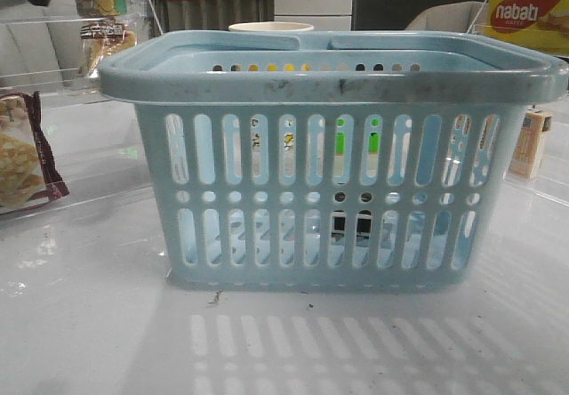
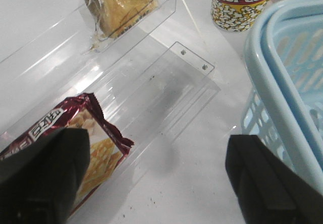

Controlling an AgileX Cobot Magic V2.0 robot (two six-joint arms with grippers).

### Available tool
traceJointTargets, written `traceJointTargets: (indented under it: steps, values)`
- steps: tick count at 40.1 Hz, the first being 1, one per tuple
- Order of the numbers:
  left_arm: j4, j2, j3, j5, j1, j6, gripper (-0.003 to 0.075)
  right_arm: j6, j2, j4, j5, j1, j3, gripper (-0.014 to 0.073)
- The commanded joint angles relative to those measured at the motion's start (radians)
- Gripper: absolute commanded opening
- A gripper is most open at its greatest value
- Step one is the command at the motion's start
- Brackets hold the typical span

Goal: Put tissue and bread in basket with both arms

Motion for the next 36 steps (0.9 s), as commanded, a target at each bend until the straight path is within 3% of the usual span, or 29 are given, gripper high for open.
traceJointTargets:
  steps: [1, 13, 29, 33, 36]
  values:
    - [-0.006, 0.068, -0.114, -0.088, -0.003, -0.003, 0.0602, -0.003, -0.012, -0.011, -0.067, 0.0, -0.029, 0.054]
    - [-0.032, 0.348, -0.37, -0.141, 0.076, -0.01, 0.0602, -0.003, -0.012, -0.011, -0.067, 0.0, -0.029, 0.054]
    - [-0.093, 0.599, -0.566, -0.285, 0.122, -0.01, 0.0599, -0.003, -0.012, -0.011, -0.067, 0.0, -0.029, 0.054]
    - [-0.093, 0.62, -0.58, -0.322, 0.114, -0.01, 0.0538, -0.003, -0.012, -0.011, -0.067, 0.0, -0.029, 0.054]
    - [-0.093, 0.627, -0.58, -0.352, 0.11, -0.01, 0.0439, -0.003, -0.012, -0.011, -0.067, 0.0, -0.029, 0.054]
